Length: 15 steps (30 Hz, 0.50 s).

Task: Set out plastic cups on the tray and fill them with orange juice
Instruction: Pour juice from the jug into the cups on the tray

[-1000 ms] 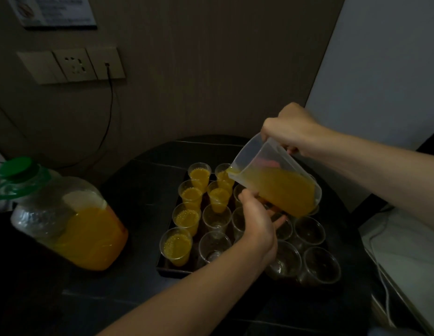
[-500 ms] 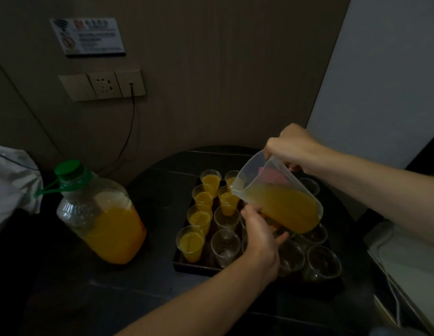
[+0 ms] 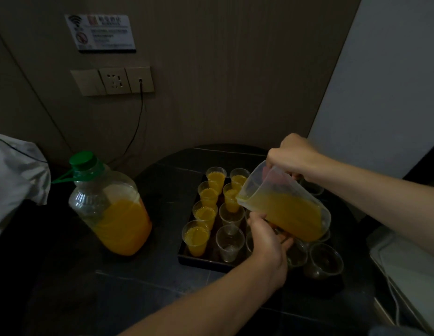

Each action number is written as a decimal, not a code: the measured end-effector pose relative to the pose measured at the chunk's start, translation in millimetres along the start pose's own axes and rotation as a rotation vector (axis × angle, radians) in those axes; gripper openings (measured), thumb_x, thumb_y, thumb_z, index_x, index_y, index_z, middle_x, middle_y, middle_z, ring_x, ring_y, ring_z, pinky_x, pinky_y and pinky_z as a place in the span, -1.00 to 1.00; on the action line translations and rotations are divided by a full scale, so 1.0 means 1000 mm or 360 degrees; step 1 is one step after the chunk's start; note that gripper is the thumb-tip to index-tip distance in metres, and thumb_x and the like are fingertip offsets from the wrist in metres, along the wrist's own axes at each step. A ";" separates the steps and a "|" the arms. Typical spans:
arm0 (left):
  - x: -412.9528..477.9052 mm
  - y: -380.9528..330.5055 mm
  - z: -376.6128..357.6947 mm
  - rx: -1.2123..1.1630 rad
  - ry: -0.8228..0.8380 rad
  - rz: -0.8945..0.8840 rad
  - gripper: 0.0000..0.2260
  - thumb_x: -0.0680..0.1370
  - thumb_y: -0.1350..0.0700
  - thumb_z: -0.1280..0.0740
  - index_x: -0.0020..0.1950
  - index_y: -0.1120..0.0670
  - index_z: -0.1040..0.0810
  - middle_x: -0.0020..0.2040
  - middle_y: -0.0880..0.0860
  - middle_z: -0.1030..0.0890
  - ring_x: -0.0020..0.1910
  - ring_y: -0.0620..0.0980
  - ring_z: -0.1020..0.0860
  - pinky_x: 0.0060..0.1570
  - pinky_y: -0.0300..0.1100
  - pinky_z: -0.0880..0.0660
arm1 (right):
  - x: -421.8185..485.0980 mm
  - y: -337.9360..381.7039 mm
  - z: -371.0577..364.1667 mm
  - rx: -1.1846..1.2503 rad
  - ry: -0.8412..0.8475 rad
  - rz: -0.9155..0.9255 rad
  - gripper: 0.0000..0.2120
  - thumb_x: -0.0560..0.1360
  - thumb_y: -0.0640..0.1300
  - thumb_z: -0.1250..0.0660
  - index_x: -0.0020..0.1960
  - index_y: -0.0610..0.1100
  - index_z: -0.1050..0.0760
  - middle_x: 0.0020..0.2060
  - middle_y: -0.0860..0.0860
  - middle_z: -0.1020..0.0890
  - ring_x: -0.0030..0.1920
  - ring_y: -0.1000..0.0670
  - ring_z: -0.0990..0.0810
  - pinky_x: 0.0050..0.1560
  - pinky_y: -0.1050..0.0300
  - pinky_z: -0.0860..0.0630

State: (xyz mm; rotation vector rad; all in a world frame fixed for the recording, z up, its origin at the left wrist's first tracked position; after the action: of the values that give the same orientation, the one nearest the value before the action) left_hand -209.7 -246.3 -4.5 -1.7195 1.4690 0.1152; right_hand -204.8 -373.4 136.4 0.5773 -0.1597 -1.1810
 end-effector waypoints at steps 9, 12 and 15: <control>0.002 0.004 -0.004 -0.0062 0.0016 -0.0002 -0.60 0.66 -0.05 -0.15 0.51 -0.07 -0.31 0.25 0.16 -0.57 0.20 0.23 -0.59 0.30 0.20 -0.51 | -0.003 0.002 0.003 -0.0048 -0.0037 0.0037 -0.88 0.45 -0.12 -0.40 -0.16 -0.18 -0.56 -0.35 -0.07 -0.53 -0.36 -0.05 -0.53 -0.37 0.16 -0.38; 0.002 0.004 -0.004 -0.0063 0.0022 -0.0007 -0.59 0.67 -0.06 -0.15 0.52 -0.10 -0.29 0.25 0.15 -0.58 0.20 0.22 -0.60 0.27 0.16 -0.53 | -0.002 0.001 0.002 -0.0064 -0.0036 0.0055 -0.87 0.47 -0.10 -0.40 -0.16 -0.18 -0.56 -0.35 -0.07 -0.53 -0.36 -0.04 -0.53 -0.36 0.15 -0.39; -0.001 0.004 -0.004 -0.0053 0.0013 -0.0015 -0.61 0.67 -0.04 -0.14 0.51 -0.07 -0.30 0.24 0.15 -0.57 0.20 0.22 -0.59 0.29 0.17 -0.51 | 0.000 0.000 0.001 -0.0064 -0.0040 0.0063 -0.86 0.47 -0.10 -0.39 -0.16 -0.18 -0.56 -0.36 -0.07 -0.53 -0.36 -0.04 -0.53 -0.36 0.15 -0.39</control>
State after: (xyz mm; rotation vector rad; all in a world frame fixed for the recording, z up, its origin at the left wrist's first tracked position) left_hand -214.7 -248.1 -3.6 -1.7553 1.4727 0.1282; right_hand -205.1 -373.4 137.5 0.5222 -0.1677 -1.1507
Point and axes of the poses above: each hand's wrist, its own x-axis towards the middle knuckle, its own z-axis out of the back of the hand, y = z × x, the point moved 5 cm from there along x, towards the middle knuckle
